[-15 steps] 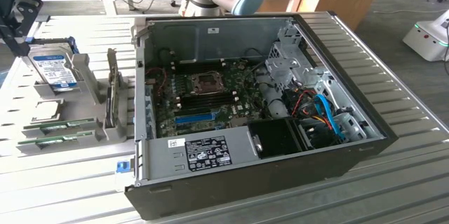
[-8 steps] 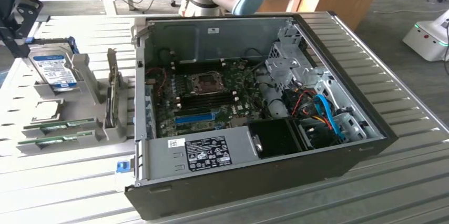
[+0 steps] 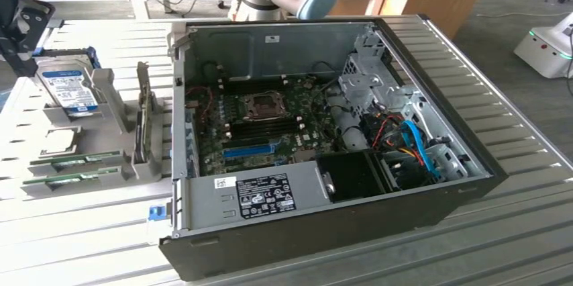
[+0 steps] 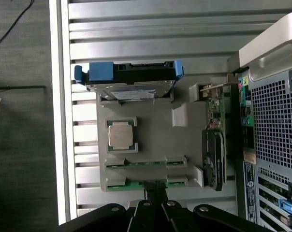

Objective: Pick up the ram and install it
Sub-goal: 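Reach for the ram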

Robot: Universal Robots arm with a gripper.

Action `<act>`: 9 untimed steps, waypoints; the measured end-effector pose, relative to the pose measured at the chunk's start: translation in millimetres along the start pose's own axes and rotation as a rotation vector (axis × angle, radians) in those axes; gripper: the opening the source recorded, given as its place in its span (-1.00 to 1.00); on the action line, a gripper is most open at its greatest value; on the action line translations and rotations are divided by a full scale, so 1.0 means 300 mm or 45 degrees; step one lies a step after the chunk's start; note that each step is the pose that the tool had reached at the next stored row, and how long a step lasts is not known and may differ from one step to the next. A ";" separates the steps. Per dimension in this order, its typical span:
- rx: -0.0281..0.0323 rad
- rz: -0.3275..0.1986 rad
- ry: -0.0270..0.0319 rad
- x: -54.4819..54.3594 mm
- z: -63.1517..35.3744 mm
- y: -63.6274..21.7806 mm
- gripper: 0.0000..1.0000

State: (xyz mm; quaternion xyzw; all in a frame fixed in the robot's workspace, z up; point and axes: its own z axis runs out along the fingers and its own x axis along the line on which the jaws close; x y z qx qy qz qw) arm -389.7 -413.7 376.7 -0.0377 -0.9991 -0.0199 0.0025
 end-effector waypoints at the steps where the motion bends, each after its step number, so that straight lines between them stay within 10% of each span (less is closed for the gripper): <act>1: 0.0001 0.000 0.0000 -0.001 0.000 -0.002 -0.79; 9: 0.0018 0.000 -0.0002 -0.006 -0.001 -0.016 -0.79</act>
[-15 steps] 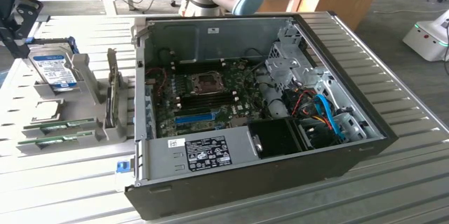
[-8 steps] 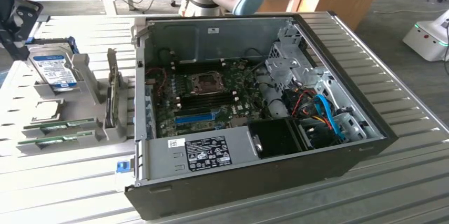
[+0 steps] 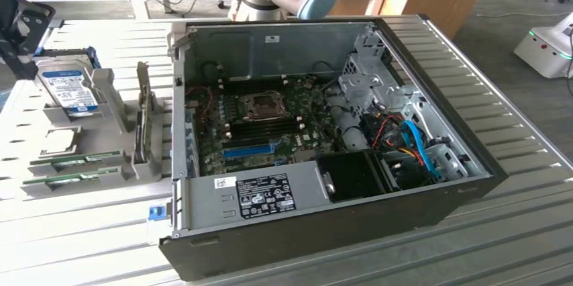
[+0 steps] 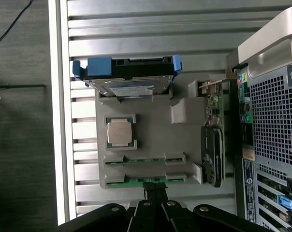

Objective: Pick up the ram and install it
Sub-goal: 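Reach for the ram, then pick up the ram and move it above insertion slot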

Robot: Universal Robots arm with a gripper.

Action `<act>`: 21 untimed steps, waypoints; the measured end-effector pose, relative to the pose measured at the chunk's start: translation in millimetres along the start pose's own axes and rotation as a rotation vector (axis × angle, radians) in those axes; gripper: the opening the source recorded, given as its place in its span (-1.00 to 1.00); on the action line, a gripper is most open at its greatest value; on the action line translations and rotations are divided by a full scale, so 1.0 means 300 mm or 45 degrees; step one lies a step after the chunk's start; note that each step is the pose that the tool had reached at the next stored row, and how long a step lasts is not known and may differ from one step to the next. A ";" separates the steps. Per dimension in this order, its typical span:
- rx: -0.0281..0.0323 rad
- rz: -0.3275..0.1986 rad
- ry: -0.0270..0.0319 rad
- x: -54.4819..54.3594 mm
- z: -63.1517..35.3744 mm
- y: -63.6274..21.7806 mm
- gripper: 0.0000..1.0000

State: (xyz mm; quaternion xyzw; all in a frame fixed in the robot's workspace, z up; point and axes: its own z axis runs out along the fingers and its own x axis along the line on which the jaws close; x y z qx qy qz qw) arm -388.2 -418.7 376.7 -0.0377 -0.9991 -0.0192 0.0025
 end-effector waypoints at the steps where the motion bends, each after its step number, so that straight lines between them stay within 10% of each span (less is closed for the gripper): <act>1: 0.0002 0.000 0.0000 -0.001 0.000 -0.002 -0.79; 21: 0.0005 -0.006 0.0003 -0.004 -0.001 -0.011 -0.79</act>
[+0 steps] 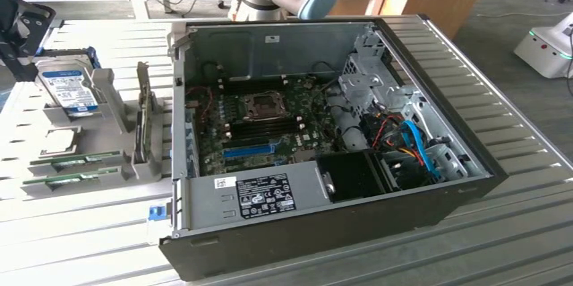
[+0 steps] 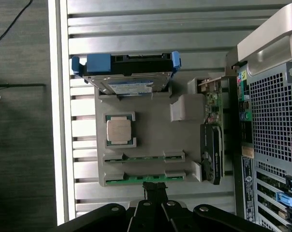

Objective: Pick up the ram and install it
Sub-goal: 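Pick up the ram and move it above insertion slot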

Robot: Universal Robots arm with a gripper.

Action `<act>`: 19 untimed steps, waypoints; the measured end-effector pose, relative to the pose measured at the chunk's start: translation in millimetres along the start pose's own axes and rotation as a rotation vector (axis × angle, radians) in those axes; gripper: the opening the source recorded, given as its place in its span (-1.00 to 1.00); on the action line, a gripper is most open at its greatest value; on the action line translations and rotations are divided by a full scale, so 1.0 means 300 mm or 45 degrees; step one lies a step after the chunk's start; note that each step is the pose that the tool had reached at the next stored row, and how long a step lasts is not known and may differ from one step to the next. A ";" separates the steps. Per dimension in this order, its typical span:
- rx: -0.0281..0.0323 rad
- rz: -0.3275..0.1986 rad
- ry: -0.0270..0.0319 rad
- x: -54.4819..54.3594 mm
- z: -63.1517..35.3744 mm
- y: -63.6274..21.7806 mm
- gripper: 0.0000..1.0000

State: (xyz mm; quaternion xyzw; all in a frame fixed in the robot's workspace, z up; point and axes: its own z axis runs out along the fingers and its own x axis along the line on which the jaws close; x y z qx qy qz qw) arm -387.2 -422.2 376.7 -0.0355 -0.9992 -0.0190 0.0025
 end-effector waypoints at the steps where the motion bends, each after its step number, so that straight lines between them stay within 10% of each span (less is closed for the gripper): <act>1: 0.0001 -0.004 0.0001 0.000 0.000 0.000 -0.79; 19: 0.0016 -0.254 0.0095 0.000 0.002 0.000 -0.79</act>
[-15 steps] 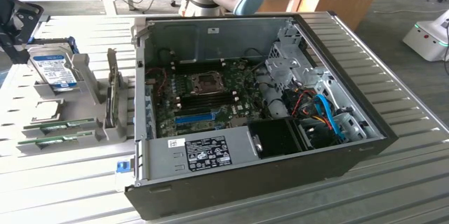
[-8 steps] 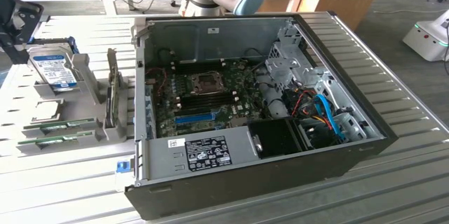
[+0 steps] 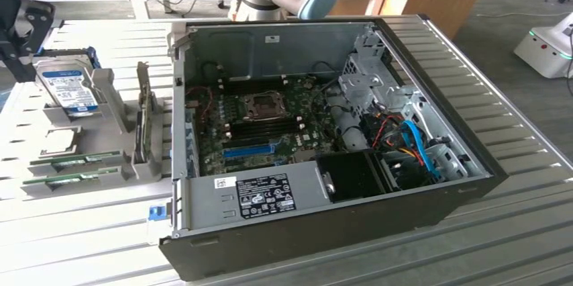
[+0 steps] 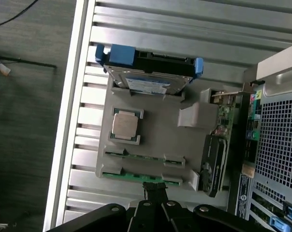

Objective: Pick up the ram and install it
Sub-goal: 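Pick up the ram and move it above insertion slot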

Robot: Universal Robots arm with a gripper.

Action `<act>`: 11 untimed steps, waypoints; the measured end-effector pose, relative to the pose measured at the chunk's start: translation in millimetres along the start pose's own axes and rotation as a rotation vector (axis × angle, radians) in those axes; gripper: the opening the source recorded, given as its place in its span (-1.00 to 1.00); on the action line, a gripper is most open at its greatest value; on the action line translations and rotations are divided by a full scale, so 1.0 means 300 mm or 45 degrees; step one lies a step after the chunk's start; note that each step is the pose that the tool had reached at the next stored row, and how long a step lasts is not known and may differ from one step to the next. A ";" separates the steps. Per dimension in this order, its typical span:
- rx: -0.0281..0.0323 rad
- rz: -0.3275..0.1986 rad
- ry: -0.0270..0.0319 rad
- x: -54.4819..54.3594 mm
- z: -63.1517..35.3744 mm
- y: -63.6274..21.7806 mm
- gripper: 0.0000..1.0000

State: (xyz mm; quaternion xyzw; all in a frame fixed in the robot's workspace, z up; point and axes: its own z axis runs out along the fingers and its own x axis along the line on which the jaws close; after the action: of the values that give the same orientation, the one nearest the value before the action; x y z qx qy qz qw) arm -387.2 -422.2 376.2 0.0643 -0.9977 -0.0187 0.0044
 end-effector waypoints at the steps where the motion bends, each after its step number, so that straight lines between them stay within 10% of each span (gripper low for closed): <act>1: 0.0001 -0.017 0.0007 0.000 0.000 0.000 -0.79; 11: 0.0020 -0.207 0.0081 0.000 0.001 0.000 -0.79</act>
State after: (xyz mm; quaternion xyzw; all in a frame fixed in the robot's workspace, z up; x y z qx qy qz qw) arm -387.2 -422.2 376.0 0.1450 -0.9893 -0.0180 0.0060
